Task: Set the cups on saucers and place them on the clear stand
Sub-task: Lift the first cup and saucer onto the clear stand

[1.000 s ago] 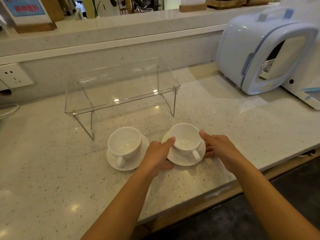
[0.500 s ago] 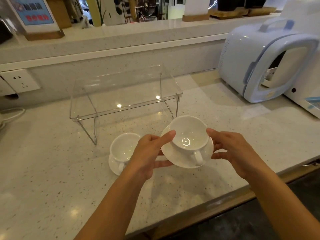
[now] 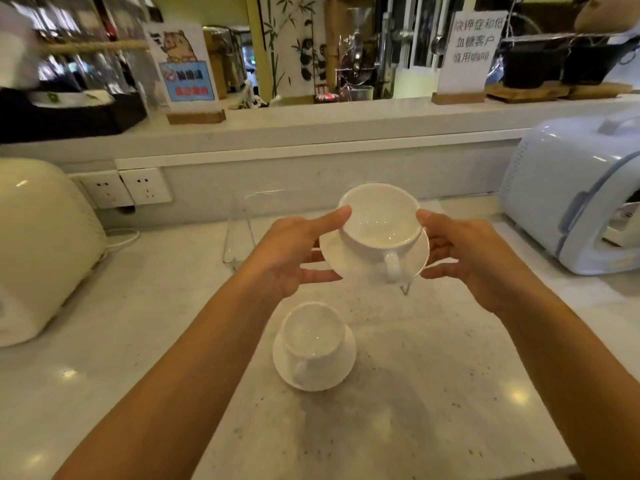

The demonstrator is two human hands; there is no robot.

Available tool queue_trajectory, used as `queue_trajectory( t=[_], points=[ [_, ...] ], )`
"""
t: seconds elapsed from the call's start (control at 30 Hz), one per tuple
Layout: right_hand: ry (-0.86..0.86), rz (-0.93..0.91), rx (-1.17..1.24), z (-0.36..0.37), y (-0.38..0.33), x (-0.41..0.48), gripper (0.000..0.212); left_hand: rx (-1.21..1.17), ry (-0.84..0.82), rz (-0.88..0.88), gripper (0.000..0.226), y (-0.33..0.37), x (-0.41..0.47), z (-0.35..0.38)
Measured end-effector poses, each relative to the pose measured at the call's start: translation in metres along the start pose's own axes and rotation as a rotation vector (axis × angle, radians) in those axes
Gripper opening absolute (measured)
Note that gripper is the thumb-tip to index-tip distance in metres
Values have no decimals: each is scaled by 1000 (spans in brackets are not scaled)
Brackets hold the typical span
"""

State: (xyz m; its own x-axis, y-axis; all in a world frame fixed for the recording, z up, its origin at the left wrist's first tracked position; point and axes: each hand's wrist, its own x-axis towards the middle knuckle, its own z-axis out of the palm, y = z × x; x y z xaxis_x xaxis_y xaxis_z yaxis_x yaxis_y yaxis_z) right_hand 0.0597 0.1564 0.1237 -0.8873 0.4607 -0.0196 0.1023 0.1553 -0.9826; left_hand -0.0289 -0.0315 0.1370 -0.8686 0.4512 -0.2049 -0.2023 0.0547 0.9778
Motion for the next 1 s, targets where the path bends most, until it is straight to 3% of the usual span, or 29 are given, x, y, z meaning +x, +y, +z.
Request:
queue_trajectory(
  t=[0.1,0.33,0.6,0.7,1.0],
  points=[
    [-38,-6,5,21,-6,23,41,-1,56,-9,25,8,12,-19],
    [-139,50,42,72,-11,73,33,33,208,-28,36,17,51,-57],
    [-142,86,17,105,-6,118,32,22,356,5,45,10,99,-80],
    [-139,91,-11,110,-2,129,32,43,409,42,32,3,114,-82],
    [-198,121,-216,112,-4,140,42,463,470,121,39,-8,134,-87]
  ],
)
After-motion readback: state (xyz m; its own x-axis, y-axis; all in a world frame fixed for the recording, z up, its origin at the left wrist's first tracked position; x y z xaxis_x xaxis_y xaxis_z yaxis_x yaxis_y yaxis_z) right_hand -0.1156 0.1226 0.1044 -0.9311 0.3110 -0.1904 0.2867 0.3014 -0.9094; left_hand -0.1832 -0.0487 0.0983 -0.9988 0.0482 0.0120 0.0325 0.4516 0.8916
